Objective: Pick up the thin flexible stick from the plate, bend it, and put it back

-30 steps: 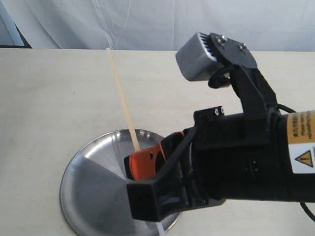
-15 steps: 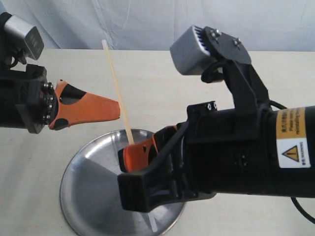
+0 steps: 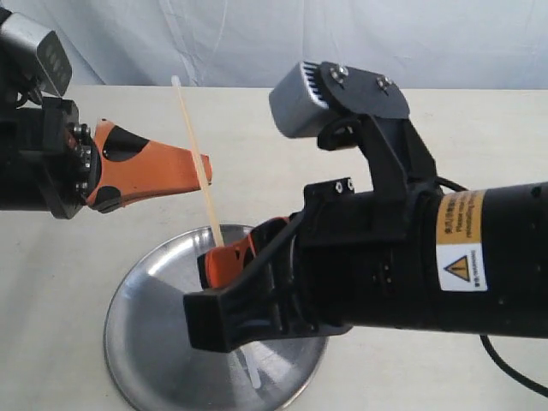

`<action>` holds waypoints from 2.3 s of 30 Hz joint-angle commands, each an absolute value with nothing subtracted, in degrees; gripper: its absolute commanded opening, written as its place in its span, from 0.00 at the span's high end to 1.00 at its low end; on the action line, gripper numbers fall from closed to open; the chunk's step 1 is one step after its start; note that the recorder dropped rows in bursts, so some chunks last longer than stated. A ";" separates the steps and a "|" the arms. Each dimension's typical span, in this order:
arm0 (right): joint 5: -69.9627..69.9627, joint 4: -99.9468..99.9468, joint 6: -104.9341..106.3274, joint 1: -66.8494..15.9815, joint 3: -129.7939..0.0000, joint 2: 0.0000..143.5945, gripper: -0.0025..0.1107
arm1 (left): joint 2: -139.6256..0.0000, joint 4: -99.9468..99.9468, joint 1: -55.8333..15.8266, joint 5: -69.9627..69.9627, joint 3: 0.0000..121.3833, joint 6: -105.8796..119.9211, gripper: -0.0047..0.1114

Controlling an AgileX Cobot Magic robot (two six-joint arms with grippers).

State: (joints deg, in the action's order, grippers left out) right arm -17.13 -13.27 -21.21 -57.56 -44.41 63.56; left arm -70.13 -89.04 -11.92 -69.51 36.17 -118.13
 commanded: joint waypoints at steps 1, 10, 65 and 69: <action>-15.86 -8.30 -25.21 -57.77 -44.14 63.58 0.99 | -70.03 -88.70 -12.26 -69.96 36.44 -118.27 0.96; -21.37 12.19 -44.00 -57.77 -44.14 61.96 0.99 | -70.03 -86.59 -12.26 -69.96 36.44 -116.91 0.76; -17.73 7.24 -41.92 -62.71 -44.26 69.24 0.49 | -70.03 -80.31 -12.91 -69.96 36.44 -109.59 0.96; -20.28 6.95 -42.06 -62.71 -44.26 69.63 0.42 | -70.03 -79.59 -14.39 -69.96 36.44 -108.94 0.96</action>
State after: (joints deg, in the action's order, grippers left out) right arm -18.77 6.79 -42.40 -62.84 -44.37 69.43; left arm -70.13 -81.30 -13.09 -70.00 36.17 -109.64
